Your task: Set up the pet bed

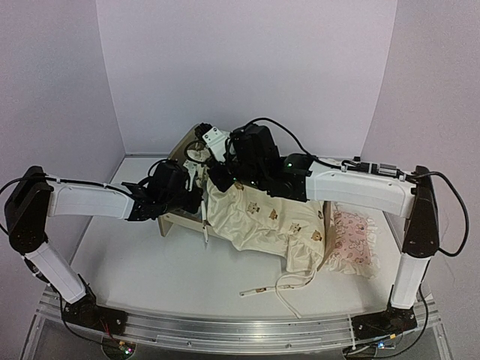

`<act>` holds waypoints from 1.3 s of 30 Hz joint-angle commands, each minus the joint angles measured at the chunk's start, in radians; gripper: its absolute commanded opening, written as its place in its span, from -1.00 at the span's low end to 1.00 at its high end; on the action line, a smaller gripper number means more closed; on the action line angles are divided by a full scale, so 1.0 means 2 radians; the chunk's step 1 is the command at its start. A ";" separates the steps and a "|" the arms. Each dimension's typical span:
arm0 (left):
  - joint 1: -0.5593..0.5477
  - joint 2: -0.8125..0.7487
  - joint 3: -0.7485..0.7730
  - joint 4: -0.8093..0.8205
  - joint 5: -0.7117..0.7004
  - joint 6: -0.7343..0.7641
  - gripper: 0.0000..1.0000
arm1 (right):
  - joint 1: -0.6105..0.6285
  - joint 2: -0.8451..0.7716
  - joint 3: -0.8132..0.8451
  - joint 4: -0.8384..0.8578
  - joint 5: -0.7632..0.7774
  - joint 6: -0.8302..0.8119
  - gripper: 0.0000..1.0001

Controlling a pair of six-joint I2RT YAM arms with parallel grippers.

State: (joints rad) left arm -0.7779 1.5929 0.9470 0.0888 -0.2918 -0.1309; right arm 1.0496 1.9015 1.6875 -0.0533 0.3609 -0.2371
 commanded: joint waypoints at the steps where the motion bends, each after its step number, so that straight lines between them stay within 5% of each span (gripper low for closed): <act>1: 0.003 -0.002 0.011 -0.010 -0.047 -0.025 -1.00 | 0.000 -0.031 0.000 0.020 -0.010 0.010 -1.00; 10: 0.003 -0.026 0.017 -0.109 -0.124 -0.116 -1.00 | 0.000 0.008 0.032 0.015 -0.020 0.024 -1.00; 29: 0.003 -0.107 0.008 -0.234 -0.122 -0.248 -0.92 | 0.000 0.102 0.094 0.019 0.045 0.033 -1.00; 35: 0.003 -0.104 -0.011 -0.209 -0.095 -0.236 -0.37 | 0.000 0.122 0.114 0.022 0.064 0.030 -1.00; 39: 0.003 -0.123 -0.011 -0.209 -0.076 -0.233 -0.24 | -0.001 0.132 0.126 0.022 0.080 0.022 -1.00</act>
State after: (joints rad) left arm -0.7742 1.4074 0.9296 -0.3405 -0.4772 -0.6008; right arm 1.0527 2.1449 1.8794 -0.0425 0.4445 -0.1825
